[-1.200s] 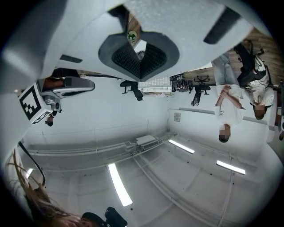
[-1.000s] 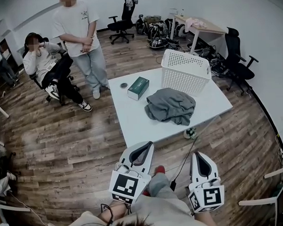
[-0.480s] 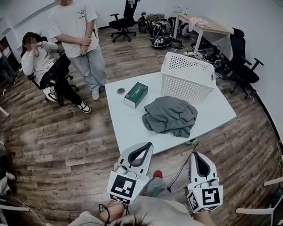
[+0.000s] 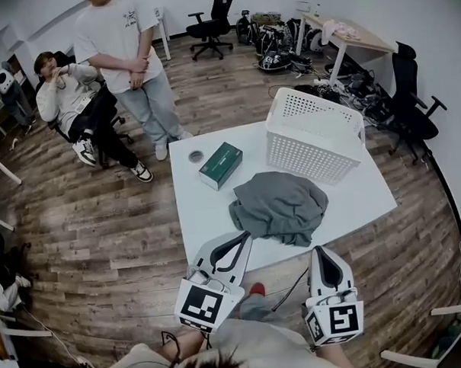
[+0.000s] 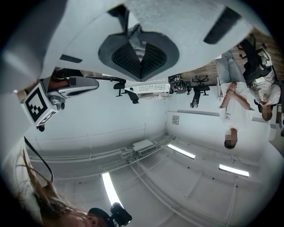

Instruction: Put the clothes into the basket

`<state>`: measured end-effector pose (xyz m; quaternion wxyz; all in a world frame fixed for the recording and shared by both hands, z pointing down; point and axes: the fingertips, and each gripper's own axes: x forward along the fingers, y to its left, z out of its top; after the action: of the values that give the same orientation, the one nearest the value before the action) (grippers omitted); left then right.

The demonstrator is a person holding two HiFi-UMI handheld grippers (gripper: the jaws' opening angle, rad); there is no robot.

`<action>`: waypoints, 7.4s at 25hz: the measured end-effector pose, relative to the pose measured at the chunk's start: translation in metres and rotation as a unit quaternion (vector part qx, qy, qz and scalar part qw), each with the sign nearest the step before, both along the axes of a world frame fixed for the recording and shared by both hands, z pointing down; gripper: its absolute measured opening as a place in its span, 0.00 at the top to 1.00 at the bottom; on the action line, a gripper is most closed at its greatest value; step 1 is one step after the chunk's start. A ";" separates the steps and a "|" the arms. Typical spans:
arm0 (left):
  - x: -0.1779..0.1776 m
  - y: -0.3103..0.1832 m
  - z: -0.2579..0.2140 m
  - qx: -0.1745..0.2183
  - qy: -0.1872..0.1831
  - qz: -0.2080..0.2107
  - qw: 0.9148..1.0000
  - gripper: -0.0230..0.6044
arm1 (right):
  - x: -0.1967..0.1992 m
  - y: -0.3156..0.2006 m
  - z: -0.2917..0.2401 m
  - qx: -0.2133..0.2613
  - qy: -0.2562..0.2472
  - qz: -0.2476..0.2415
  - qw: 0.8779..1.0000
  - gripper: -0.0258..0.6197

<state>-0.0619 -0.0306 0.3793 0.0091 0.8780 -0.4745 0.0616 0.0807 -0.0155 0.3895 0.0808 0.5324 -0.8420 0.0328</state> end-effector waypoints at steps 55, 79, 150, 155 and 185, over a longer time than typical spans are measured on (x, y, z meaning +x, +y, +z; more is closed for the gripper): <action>0.071 -0.140 0.156 -0.119 -0.128 0.272 0.946 0.23 | 0.024 -0.142 0.155 -0.134 0.098 -0.188 0.968 0.24; 0.098 -0.170 0.283 -0.281 -0.210 0.320 0.880 0.16 | 0.019 -0.169 0.282 -0.374 0.090 -0.232 0.894 0.20; 0.129 -0.162 0.046 -0.045 -0.167 0.269 0.947 0.56 | 0.009 -0.163 0.035 -0.078 0.184 -0.216 0.956 0.58; 0.135 -0.179 0.014 -0.016 -0.178 0.270 0.946 0.56 | 0.017 -0.180 0.006 -0.050 0.192 -0.204 0.959 0.58; 0.178 -0.352 -0.015 0.001 -0.190 0.279 0.941 0.56 | 0.058 -0.351 -0.021 -0.042 0.228 -0.172 0.958 0.58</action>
<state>0.1159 -0.3826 0.3646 -0.0994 0.9473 -0.2031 0.2271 0.1386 -0.3663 0.3683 0.2974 0.3694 -0.8777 -0.0680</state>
